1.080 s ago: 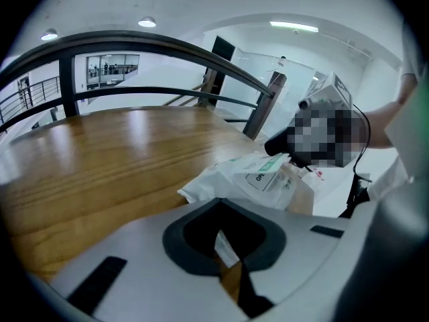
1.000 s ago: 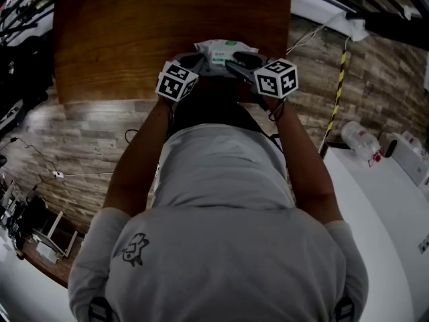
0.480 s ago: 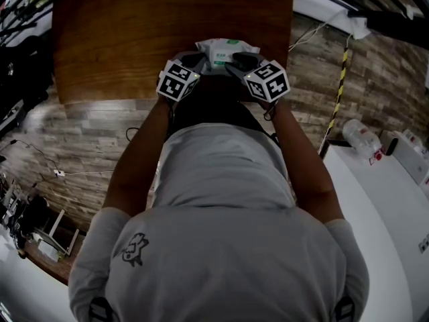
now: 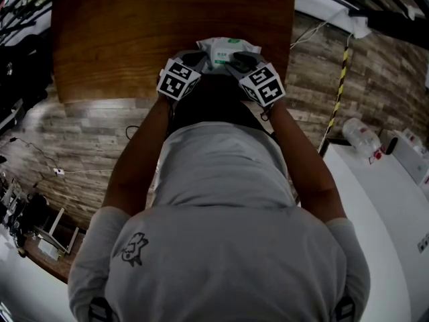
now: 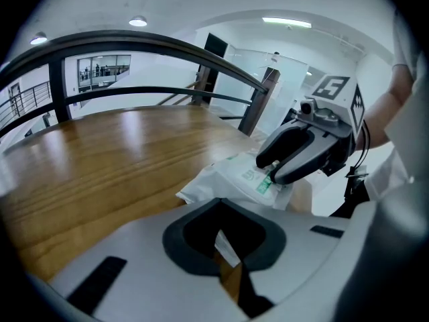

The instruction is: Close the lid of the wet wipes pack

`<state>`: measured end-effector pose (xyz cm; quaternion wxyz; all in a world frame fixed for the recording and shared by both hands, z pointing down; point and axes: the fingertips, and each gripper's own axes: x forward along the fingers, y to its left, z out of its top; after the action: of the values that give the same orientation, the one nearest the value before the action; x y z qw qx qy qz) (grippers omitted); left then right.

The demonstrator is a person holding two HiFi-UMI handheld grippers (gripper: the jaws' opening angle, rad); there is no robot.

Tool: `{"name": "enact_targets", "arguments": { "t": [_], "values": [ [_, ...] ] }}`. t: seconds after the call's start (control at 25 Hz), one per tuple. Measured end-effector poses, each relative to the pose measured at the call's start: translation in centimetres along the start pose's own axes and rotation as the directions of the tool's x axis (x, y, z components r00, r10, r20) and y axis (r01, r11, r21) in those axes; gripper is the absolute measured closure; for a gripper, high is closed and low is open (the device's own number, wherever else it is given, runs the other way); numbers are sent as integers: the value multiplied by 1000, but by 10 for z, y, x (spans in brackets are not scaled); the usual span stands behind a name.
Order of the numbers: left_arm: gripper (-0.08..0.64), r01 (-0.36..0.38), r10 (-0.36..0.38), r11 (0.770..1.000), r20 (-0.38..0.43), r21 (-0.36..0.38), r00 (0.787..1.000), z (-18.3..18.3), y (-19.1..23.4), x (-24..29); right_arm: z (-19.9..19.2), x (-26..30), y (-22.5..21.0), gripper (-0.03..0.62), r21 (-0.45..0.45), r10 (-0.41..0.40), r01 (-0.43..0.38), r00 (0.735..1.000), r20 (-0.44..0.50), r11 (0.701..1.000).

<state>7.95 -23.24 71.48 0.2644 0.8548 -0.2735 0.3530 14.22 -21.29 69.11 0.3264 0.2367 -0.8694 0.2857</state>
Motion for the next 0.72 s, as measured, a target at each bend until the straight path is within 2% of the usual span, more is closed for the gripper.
{"name": "enact_targets", "arguments": {
  "t": [0.28, 0.72],
  "values": [
    [546, -2, 2, 1000, -1, 6, 1000, 0, 0, 0, -3, 1, 1, 430, -79, 16, -19, 999, -37, 997],
    [546, 8, -8, 1000, -5, 6, 1000, -1, -2, 1, -7, 3, 3, 430, -239, 3, -22, 997, -81, 971]
  ]
}}
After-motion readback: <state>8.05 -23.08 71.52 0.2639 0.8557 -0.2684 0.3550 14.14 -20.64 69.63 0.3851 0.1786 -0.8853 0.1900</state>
